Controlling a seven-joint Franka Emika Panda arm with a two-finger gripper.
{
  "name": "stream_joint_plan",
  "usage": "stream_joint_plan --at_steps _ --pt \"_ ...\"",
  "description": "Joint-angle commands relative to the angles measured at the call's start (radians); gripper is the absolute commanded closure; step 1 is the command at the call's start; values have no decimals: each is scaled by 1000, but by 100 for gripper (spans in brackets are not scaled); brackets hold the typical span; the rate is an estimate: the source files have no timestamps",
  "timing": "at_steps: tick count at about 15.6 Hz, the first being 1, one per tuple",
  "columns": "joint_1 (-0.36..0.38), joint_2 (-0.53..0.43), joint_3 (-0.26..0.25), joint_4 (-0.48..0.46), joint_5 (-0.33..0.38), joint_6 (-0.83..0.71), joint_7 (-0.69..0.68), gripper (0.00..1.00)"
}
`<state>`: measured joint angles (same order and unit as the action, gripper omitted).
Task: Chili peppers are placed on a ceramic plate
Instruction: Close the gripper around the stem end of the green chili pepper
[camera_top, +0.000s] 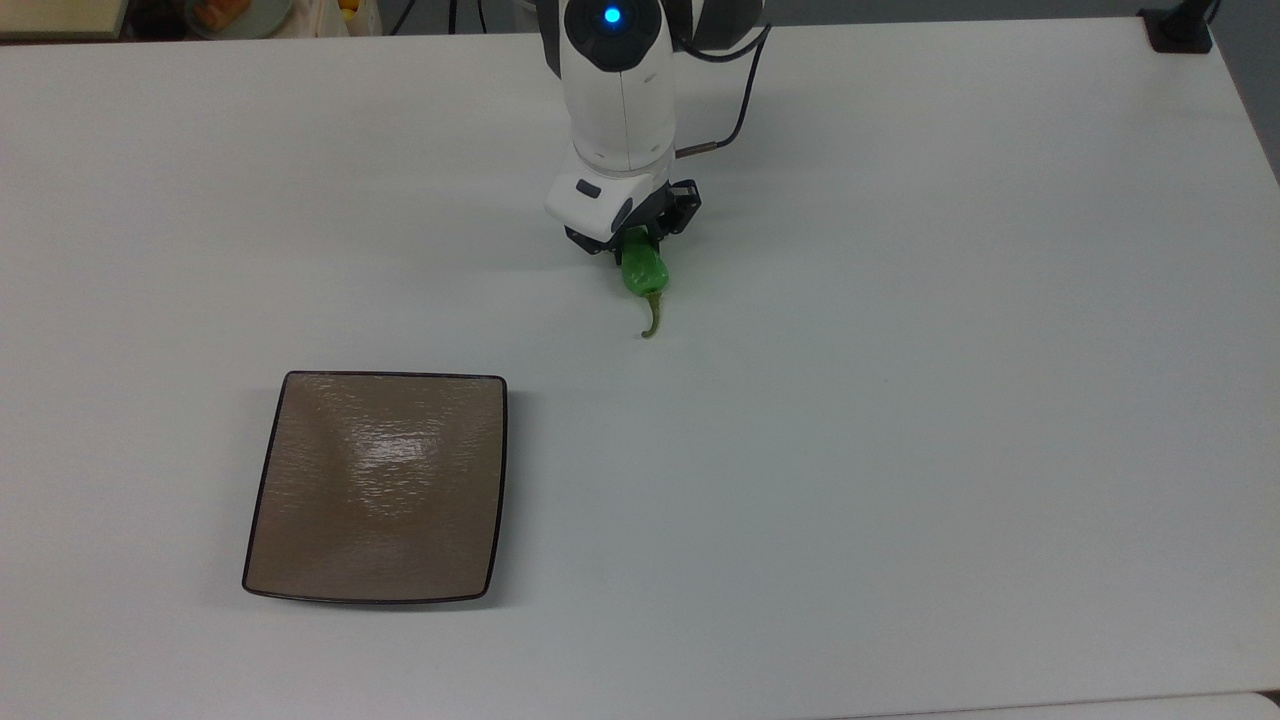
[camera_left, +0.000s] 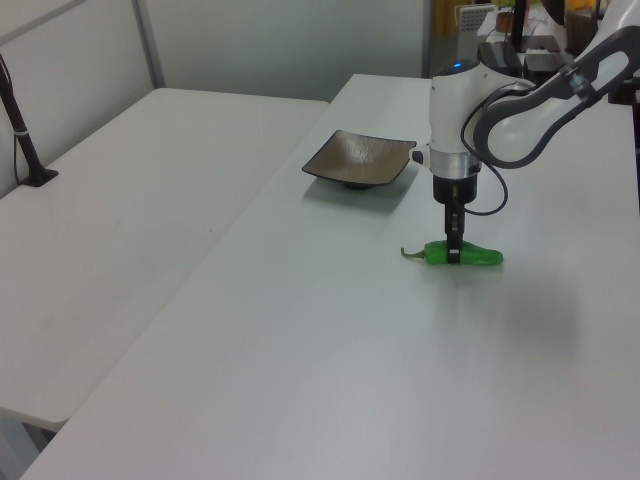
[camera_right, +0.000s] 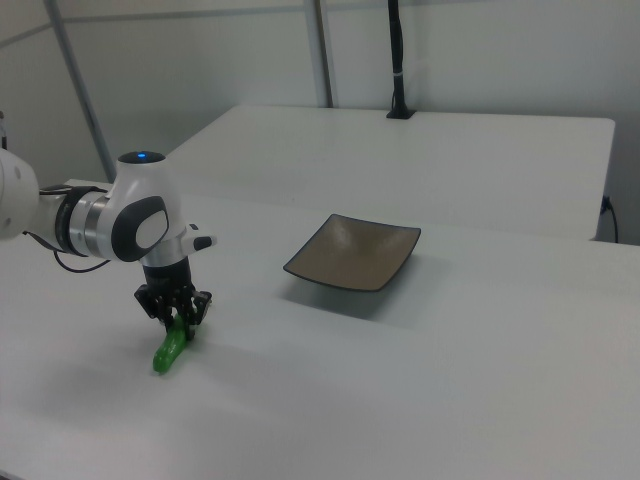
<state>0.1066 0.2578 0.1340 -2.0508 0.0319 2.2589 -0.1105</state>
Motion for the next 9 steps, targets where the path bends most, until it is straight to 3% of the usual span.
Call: stream_joint_plan --at_steps 1,9 --pt "4 -6 1 -6 23 2 -6 84" --pt "1 -26 1 81 22 -38 -8 88"
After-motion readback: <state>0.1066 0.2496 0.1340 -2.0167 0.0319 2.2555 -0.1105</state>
